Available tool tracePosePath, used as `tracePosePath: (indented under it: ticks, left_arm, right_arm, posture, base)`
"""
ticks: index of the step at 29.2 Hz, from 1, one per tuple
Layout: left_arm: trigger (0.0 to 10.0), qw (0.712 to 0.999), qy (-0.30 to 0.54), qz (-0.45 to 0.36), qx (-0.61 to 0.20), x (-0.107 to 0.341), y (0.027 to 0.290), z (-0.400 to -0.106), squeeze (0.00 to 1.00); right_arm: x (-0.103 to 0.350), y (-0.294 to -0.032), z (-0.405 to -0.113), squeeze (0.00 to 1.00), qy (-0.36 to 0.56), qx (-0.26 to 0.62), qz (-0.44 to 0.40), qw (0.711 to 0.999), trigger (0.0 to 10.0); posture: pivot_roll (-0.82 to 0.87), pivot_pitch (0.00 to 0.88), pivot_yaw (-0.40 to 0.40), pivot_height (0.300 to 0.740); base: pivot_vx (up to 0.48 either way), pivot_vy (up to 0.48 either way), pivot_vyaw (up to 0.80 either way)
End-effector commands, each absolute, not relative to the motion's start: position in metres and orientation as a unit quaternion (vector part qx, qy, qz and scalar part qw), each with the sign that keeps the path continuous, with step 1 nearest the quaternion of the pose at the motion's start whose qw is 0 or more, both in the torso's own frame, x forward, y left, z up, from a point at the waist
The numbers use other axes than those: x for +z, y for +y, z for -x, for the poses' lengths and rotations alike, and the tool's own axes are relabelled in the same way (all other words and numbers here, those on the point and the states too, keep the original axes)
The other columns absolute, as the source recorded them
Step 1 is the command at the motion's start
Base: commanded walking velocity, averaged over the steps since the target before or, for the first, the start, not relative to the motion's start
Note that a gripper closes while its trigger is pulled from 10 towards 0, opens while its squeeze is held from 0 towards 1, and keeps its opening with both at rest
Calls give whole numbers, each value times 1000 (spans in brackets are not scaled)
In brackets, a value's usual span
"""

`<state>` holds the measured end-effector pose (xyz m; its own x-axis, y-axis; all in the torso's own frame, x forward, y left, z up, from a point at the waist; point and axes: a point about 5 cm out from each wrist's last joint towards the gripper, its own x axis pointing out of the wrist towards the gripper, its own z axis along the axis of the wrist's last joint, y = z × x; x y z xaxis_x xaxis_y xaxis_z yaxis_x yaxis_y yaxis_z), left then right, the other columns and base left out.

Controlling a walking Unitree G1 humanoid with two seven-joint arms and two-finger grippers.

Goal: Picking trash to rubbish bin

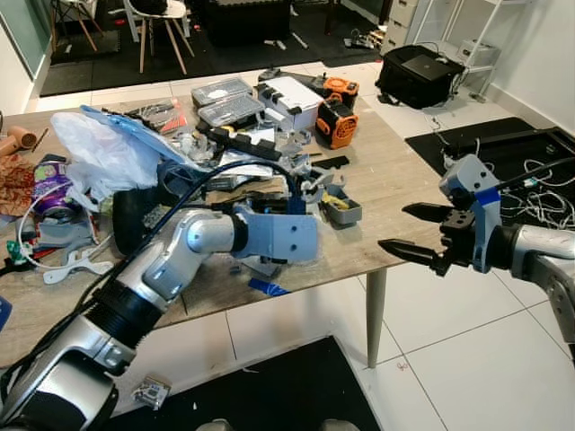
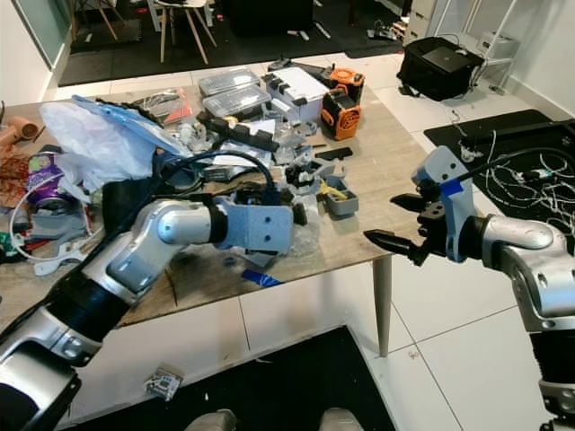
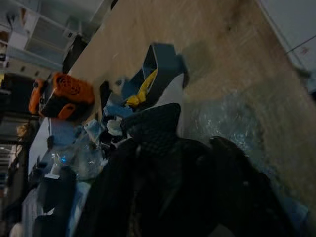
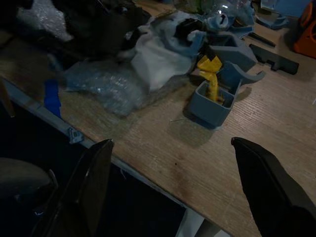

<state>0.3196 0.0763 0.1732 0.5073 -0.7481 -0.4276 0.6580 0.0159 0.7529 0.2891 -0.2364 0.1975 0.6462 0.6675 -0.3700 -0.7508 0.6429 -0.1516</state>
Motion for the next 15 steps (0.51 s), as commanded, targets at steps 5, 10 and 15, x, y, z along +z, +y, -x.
tracePosePath:
  ticks: [5,10,15]
  left_arm:
    - [0,703,-39,-515,-488,170,77,-323,0]
    - [0,702,-36,-520,-485,167,78,-323,0]
    - [0,703,-33,-524,-480,165,80,-325,0]
  right_arm:
    - [195,-231,-288,0,148,408,146,889,10000]
    - [195,-230,-287,0,148,411,146,888,10000]
    - [196,-230,-287,0,147,411,146,888,10000]
  posture:
    - [-87,0,3,740]
    - [-87,0,3,740]
    - [-87,0,2,740]
  base:
    - [0,0,0]
    - [0,0,0]
    - [0,0,0]
